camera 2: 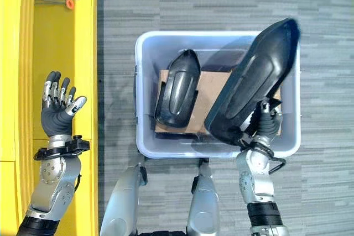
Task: Move parts from the plastic box to the shelf.
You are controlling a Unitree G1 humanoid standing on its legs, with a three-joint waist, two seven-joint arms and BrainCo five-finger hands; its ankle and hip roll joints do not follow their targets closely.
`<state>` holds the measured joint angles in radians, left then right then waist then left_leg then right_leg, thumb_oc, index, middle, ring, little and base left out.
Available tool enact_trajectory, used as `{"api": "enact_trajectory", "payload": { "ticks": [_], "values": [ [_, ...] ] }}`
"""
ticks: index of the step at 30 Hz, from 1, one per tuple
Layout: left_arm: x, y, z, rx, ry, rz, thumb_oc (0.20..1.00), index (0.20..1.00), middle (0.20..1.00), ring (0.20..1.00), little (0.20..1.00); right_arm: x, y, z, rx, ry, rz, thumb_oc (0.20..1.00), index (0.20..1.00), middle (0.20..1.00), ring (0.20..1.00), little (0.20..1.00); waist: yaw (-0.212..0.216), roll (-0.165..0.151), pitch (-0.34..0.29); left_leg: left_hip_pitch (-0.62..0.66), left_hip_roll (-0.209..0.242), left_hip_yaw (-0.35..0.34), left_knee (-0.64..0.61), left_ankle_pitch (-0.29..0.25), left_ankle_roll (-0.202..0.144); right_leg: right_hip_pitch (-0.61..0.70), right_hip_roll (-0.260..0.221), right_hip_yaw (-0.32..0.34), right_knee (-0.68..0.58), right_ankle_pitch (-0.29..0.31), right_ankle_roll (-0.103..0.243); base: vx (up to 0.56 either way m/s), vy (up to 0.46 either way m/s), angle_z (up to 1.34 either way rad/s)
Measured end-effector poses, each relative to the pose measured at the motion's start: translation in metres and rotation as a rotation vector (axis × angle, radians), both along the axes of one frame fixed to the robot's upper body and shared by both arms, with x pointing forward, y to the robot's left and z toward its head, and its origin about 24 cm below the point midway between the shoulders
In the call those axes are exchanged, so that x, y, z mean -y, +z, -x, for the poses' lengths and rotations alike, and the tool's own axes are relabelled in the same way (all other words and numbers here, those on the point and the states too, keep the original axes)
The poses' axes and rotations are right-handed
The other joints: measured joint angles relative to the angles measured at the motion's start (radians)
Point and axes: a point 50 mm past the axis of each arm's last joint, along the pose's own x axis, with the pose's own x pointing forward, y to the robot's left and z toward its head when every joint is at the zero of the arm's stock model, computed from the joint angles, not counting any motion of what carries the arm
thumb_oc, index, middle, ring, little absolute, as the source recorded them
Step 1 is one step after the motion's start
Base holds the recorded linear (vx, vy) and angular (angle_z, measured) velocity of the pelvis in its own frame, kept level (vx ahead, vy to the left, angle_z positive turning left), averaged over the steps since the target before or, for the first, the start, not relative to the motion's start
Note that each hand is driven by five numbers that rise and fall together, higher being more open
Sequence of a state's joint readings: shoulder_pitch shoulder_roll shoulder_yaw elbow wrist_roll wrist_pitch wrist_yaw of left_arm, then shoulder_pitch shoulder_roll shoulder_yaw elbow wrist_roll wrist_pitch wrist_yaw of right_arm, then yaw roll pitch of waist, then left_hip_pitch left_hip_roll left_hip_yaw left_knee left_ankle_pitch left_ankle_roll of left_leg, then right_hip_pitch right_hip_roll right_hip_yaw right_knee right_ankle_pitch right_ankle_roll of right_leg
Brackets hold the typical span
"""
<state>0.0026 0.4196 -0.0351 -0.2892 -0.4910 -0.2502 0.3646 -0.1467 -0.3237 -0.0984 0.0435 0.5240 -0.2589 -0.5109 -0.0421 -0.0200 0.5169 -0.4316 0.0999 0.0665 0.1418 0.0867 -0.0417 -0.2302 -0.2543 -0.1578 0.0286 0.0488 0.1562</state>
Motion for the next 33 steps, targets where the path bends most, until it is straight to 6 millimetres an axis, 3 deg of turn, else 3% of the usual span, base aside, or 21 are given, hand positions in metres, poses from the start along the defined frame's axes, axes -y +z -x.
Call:
{"api": "enact_trajectory", "payload": {
  "ticks": [6,9,11,12,16,17,18,20,21,23,24,25,26,27,28,29,30,31,32,33],
  "values": [
    [-0.008,-0.001,0.003,-0.009,-0.01,-0.033,1.0,1.0,1.0,1.0,1.0,-0.004,0.026,0.006,0.108,0.057,0.093,0.2,0.2,0.2,0.2,0.2,0.005,0.001,-0.012,0.12,0.0,-0.01,-0.007,-0.019,-0.007,0.132,0.001,-0.008,-0.013,-0.011,-0.01,0.05,-0.007,0.06],
    [-0.014,-0.005,0.007,-0.028,0.003,-0.043,1.0,1.0,1.0,1.0,1.0,-0.004,0.035,0.009,0.144,0.068,0.139,0.2,0.2,0.2,0.2,0.2,0.006,0.006,-0.061,0.118,0.007,-0.016,0.002,-0.038,-0.014,0.137,0.006,-0.005,-0.01,-0.023,-0.014,0.02,-0.015,0.01],
    [-0.016,-0.012,0.01,-0.061,0.002,-0.047,1.0,1.0,1.0,1.0,1.0,-0.001,0.032,0.011,0.132,0.072,0.149,0.2,0.2,0.2,0.2,0.2,0.004,0.013,-0.127,0.124,0.015,-0.02,0.005,-0.043,-0.016,0.142,0.012,-0.005,0.001,-0.031,-0.022,0.02,-0.106,0.04],
    [-0.017,-0.018,0.009,-0.081,0.006,-0.033,1.0,1.0,1.0,1.0,1.0,-0.002,0.031,0.01,0.118,0.081,0.149,0.2,0.2,0.2,0.2,0.2,0.007,0.016,-0.13,0.152,0.013,-0.024,0.021,-0.051,-0.016,0.18,0.017,-0.008,0.009,-0.04,-0.018,0.02,-0.164,0.1],
    [-0.02,-0.041,0.012,-0.171,0.025,0.003,1.0,1.0,1.0,1.0,1.0,-0.014,0.027,0.007,0.095,0.192,0.195,0.2,0.2,0.2,0.2,0.2,0.036,0.026,-0.173,0.22,0.039,-0.057,0.043,-0.076,-0.03,0.235,0.039,-0.021,0.103,-0.128,-0.04,-0.06,-0.228,0.16],
    [-0.02,-0.047,0.016,-0.198,0.032,0.017,1.0,1.0,1.0,1.0,1.0,-0.016,0.028,0.006,0.093,0.209,0.205,0.2,0.2,0.2,0.2,0.2,0.058,0.035,-0.175,0.222,0.04,-0.08,0.041,-0.066,-0.044,0.231,0.052,-0.031,0.123,-0.14,-0.041,-0.13,-0.283,0.47],
    [-0.019,-0.052,0.019,-0.21,0.037,0.046,1.0,1.0,1.0,1.0,1.0,-0.016,0.028,0.005,0.086,0.22,0.218,0.2,0.2,0.2,0.2,0.2,0.056,0.048,-0.181,0.216,0.054,-0.116,0.029,-0.05,-0.06,0.222,0.072,-0.052,0.16,-0.171,-0.079,-0.1,-0.176,0.59],
    [-0.017,-0.065,0.027,-0.263,0.044,0.075,1.0,1.0,1.0,1.0,1.0,-0.021,0.027,0.003,0.087,0.255,0.22,0.2,0.2,0.2,0.2,0.2,0.094,0.06,-0.182,0.22,0.083,-0.135,-0.027,-0.023,-0.055,0.215,0.1,-0.082,0.196,-0.199,-0.072,-0.15,-0.229,0.62],
    [-0.017,-0.068,0.029,-0.278,0.042,0.075,1.0,1.0,1.0,1.0,1.0,-0.021,0.028,0.003,0.089,0.262,0.223,0.2,0.2,0.2,0.2,0.2,0.106,0.068,-0.182,0.219,0.097,-0.139,-0.051,-0.012,-0.038,0.204,0.113,-0.094,0.222,-0.207,-0.081,-0.11,-0.187,0.46],
    [-0.017,-0.075,0.034,-0.31,0.044,0.087,1.0,1.0,1.0,1.0,1.0,-0.021,0.027,0.003,0.088,0.265,0.223,0.2,0.2,0.2,0.2,0.2,0.126,0.082,-0.181,0.234,0.113,-0.138,-0.132,-0.001,0.053,0.215,0.132,-0.13,0.226,-0.212,-0.101,-0.13,-0.172,1.14],
    [-0.009,-0.076,0.031,-0.317,0.004,0.091,1.0,1.0,1.0,1.0,1.0,-0.016,0.027,0.005,0.075,0.251,0.229,0.2,0.2,0.2,0.2,0.2,0.115,0.086,-0.183,0.256,0.13,-0.034,-0.199,-0.097,0.148,0.266,0.112,-0.214,0.202,-0.203,-0.119,-0.24,-0.241,1.88],
    [-0.008,-0.077,0.032,-0.321,-0.004,0.089,1.0,1.0,1.0,1.0,1.0,-0.015,0.029,0.005,0.073,0.252,0.245,0.2,0.2,0.2,0.2,0.2,0.121,0.096,-0.186,0.254,0.132,0.005,-0.172,-0.107,0.168,0.279,0.119,-0.227,0.216,-0.213,-0.131,-0.24,-0.238,1.98],
    [-0.006,-0.08,0.033,-0.338,-0.012,0.095,1.0,1.0,1.0,1.0,1.0,-0.012,0.031,0.005,0.066,0.254,0.275,0.2,0.2,0.2,0.2,0.2,0.129,0.123,-0.193,0.25,0.141,0.046,-0.163,-0.134,0.278,0.28,0.123,-0.255,0.257,-0.223,-0.153,-0.23,-0.186,1.32],
    [0.0,-0.08,0.03,-0.333,-0.036,0.107,1.0,1.0,1.0,1.0,1.0,-0.008,0.028,0.01,0.048,0.245,0.289,0.2,0.2,0.2,0.2,0.2,0.125,0.146,-0.194,0.282,0.143,0.085,-0.213,-0.254,0.303,0.261,0.107,-0.29,0.355,-0.218,-0.246,-0.25,-0.08,2.3],
    [-0.006,-0.071,0.028,-0.302,-0.052,0.056,1.0,1.0,1.0,1.0,1.0,-0.016,0.021,0.017,0.044,0.261,0.247,0.2,0.2,0.2,0.2,0.2,0.086,0.056,-0.209,0.179,0.097,0.115,0.043,-0.265,0.203,0.231,0.024,-0.247,0.406,-0.328,-0.355,-0.21,-0.038,2.24],
    [-0.009,-0.07,0.028,-0.299,-0.047,0.041,1.0,1.0,1.0,1.0,1.0,-0.018,0.02,0.019,0.044,0.275,0.254,0.2,0.2,0.2,0.2,0.2,0.098,0.037,-0.232,0.128,0.098,0.102,0.246,-0.269,0.166,0.244,0.004,-0.237,0.388,-0.407,-0.316,-0.14,0.006,1.74],
    [-0.008,-0.073,0.03,-0.308,-0.037,0.067,1.0,1.0,1.0,1.0,1.0,-0.016,0.024,0.019,0.054,0.274,0.264,0.2,0.2,0.2,0.2,0.2,0.11,0.063,-0.242,0.115,0.143,0.072,0.359,-0.272,0.089,0.245,0.015,-0.272,0.394,-0.375,-0.24,-0.06,0.081,0.65],
    [-0.009,-0.075,0.032,-0.316,-0.035,0.07,1.0,1.0,1.0,1.0,1.0,-0.015,0.027,0.02,0.071,0.264,0.264,0.2,0.2,0.2,0.2,0.2,0.107,0.077,-0.252,0.175,0.153,0.062,0.35,-0.255,0.048,0.239,0.008,-0.292,0.405,-0.369,-0.157,-0.07,0.135,0.65],
    [-0.007,-0.074,0.03,-0.315,-0.047,0.072,1.0,1.0,1.0,1.0,1.0,-0.012,0.026,0.021,0.069,0.25,0.256,0.2,0.2,0.2,0.2,0.2,0.087,0.08,-0.253,0.196,0.158,0.061,0.355,-0.246,0.063,0.238,-0.005,-0.318,0.427,-0.37,-0.143,-0.04,0.128,0.99],
    [-0.003,-0.074,0.026,-0.312,-0.066,0.072,1.0,1.0,1.0,1.0,1.0,-0.008,0.024,0.023,0.067,0.223,0.227,0.2,0.2,0.2,0.2,0.2,0.064,0.085,-0.254,0.225,0.148,0.081,0.297,-0.258,0.009,0.244,-0.026,-0.346,0.453,-0.367,-0.136,0.0,0.127,1.25]
  ]
}}
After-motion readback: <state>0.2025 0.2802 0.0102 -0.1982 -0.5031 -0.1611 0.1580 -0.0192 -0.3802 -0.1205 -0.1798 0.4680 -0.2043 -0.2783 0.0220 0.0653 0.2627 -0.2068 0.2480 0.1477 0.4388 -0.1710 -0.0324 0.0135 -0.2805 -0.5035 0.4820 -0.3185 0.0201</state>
